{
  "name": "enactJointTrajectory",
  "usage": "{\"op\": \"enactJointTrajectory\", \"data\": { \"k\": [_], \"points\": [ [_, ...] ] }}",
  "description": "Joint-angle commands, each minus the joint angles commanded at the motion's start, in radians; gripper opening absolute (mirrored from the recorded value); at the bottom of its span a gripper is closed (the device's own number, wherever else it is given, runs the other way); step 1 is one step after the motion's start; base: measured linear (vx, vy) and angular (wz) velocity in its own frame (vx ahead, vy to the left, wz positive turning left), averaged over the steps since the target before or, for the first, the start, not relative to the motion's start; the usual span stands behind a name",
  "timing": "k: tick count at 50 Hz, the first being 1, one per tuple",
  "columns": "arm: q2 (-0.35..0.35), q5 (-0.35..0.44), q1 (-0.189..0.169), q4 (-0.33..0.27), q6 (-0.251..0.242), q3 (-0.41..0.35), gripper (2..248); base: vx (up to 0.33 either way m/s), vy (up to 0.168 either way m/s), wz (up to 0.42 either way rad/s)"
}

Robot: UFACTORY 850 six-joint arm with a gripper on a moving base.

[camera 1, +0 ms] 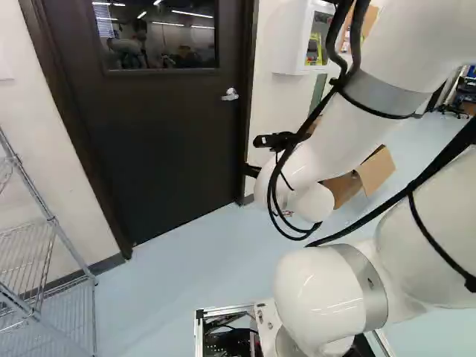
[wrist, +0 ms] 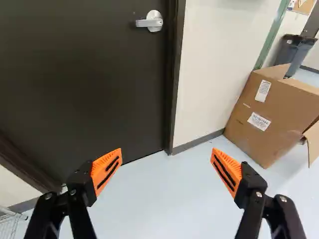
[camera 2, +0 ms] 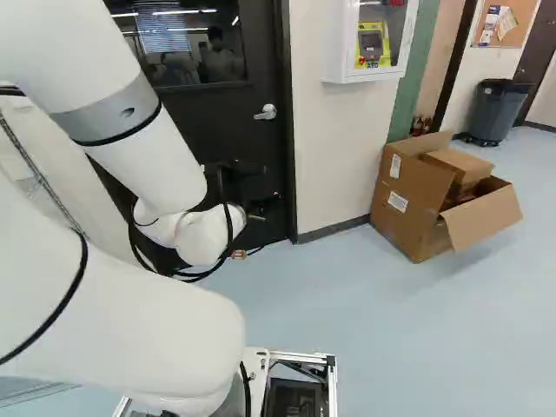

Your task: Open the door and move inside

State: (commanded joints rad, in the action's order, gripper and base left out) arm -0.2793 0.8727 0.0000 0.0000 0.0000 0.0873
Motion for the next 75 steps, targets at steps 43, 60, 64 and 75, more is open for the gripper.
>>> {"op": "enactJointTrajectory", "data": {
  "k": [43,60,64,75],
  "points": [
    [0.0,0.0,0.0,0.0,0.0,0.0,247,0.188,0.001,-0.004],
    [0.0,0.0,0.0,0.0,0.0,0.0,247,0.166,0.026,0.127],
    [0.0,0.0,0.0,0.0,0.0,0.0,247,0.133,0.029,0.128],
    [0.0,0.0,0.0,0.0,0.0,0.0,247,0.131,0.027,0.123]
  ]
}}
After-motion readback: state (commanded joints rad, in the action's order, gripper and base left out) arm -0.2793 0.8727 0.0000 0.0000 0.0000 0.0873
